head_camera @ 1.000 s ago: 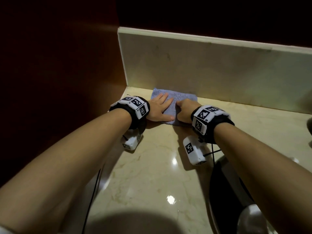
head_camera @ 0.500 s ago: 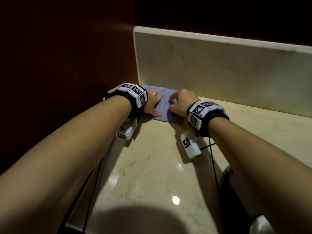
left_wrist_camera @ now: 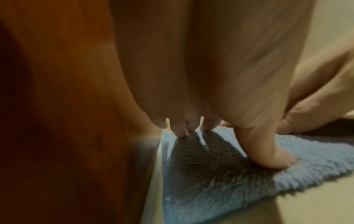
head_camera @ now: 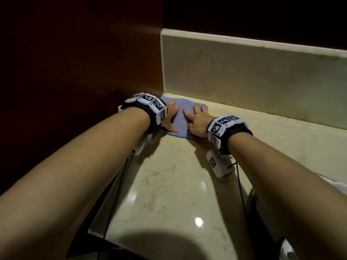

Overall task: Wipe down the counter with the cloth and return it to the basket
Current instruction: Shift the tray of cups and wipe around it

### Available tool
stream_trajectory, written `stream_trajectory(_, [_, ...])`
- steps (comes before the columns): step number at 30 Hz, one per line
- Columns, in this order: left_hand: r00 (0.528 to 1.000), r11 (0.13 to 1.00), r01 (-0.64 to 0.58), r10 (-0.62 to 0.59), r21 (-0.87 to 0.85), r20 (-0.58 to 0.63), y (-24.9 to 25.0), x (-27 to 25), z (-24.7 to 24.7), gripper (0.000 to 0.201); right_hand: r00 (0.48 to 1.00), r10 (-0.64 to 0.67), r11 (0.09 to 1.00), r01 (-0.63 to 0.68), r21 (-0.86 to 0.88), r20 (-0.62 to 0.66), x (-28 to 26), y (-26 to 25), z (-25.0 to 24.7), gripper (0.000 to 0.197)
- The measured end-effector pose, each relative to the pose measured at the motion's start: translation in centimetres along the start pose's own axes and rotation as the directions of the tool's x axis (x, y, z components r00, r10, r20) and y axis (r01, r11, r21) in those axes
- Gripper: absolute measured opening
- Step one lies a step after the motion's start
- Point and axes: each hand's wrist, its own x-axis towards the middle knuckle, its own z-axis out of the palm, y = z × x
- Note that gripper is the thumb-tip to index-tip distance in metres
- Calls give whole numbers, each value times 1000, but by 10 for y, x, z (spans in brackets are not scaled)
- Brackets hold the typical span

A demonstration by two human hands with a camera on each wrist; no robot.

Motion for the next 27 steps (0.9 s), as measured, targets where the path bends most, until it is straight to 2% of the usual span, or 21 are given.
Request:
stream_trajectory(5, [999,997,7,-10,77,34,11,-22,9,102,1000,2,1000,-2,-6,27,-21,-13,9,66])
stream_trajectory(9, [1000,994,2,-2,106,5,16,-41,15,99,1000,-2,999,3,-51,30,-38,-24,13,63])
stream_trajectory(15, [1000,995,-27,27,100,10,23,-60,33,94,999,-15,993,21,-115,49,-71,-40,24,59])
stream_trajectory(22, [994,969,-93,77,228,78,50,-92,47,67,998,-59,986,62,-152,25,-118,-60,39,55])
stream_trajectory(27, [998,980,-58,55,189,20,54,-123,61,75,997,-71,984,74,-164,22,-144,-69,54,58])
